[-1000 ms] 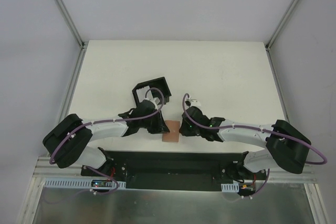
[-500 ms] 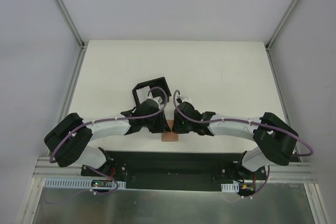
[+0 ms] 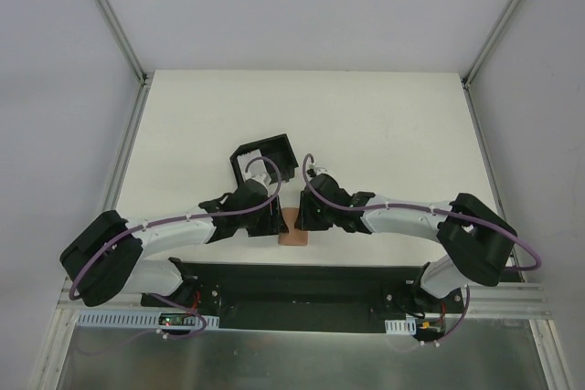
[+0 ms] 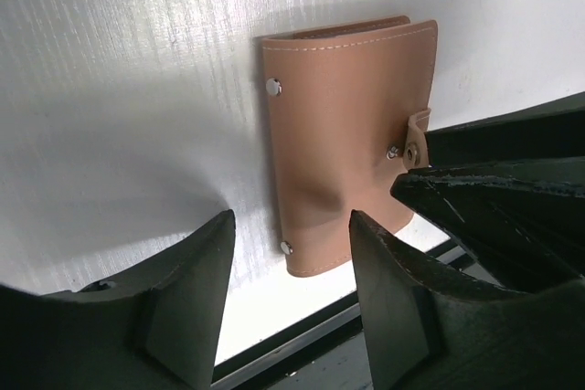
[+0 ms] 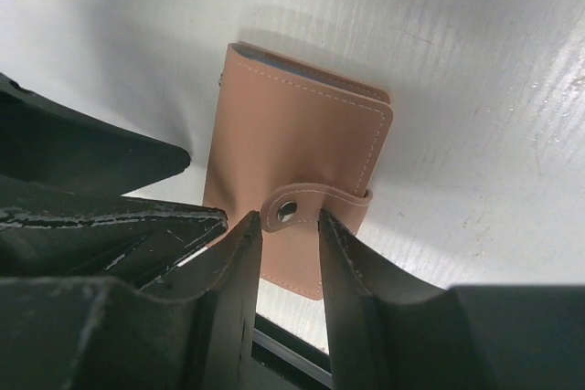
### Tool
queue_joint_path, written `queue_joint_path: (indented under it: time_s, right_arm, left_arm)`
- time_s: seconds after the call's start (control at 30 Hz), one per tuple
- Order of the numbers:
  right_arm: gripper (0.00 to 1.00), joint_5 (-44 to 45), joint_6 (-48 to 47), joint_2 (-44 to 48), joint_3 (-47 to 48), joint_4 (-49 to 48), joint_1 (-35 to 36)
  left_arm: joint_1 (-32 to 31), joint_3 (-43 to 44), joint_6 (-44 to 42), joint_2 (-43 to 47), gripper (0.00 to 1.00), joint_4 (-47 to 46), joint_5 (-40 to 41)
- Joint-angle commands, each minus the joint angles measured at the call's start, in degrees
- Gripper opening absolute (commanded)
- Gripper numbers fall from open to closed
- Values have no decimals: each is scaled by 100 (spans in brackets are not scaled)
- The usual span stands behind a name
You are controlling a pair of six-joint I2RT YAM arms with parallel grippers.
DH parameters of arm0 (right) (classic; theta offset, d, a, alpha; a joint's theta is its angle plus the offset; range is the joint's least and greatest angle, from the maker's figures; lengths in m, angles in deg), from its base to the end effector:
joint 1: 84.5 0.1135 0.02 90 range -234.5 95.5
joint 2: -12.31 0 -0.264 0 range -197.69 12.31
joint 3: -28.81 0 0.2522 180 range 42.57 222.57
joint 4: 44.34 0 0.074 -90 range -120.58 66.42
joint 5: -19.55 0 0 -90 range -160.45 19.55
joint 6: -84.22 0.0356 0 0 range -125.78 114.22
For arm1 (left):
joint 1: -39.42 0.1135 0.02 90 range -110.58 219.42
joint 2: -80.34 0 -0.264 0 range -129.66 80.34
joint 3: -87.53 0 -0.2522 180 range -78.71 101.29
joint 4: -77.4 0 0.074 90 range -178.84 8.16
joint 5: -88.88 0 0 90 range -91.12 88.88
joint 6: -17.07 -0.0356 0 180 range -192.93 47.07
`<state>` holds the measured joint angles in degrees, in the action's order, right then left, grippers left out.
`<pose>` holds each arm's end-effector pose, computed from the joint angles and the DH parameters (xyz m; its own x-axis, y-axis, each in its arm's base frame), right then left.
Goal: Put the credit cards into the card holder
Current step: Close the card holder at the center of the board.
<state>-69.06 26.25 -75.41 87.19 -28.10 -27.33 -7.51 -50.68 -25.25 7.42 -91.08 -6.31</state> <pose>0.1667 0.2567 0.1754 -0.7689 -0.2138 -0.6026 -0.4990 0.7899 0.3565 0.1608 -0.1767 0.1613 -0.8830 -0.1337 -0.4499 0.1783 0.7911 -0.5851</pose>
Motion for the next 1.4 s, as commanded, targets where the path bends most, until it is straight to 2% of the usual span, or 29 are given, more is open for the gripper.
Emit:
queue_joint_path:
  time_s: [0.0,0.2,0.27,0.4,0.53,0.67,0.9,1.03,1.2,1.37]
  right_arm:
    - [34,-323,58,132,-155,-370,-39]
    - [36,-428,180,326,-375,-731,-144]
    - [36,-507,189,326,-401,-775,-171]
    - [36,-534,155,440,-445,-863,-179]
    - [36,-482,23,765,-463,-863,-206]
    - [36,-262,5,1090,-516,-741,-224]
    - [24,414,66,1196,-410,103,-232]
    - [23,801,145,1617,-612,227,-250]
    - [24,819,189,2092,-911,279,-434]
    - [22,583,427,2251,-1236,157,-619]
  left_arm:
    - [-70,132,-163,-195,54,119,141]
    - [-61,326,-110,-661,53,48,62]
    - [-61,300,-66,-732,48,48,79]
    - [-70,247,-13,-872,32,57,97]
    - [-70,168,48,-951,28,57,115]
    - [-61,141,57,-934,28,57,124]
    - [-61,141,57,-925,28,57,133]
    - [-70,167,31,-838,36,66,124]
    - [-70,229,-22,-662,45,75,124]
    - [-61,334,-101,-688,45,75,80]
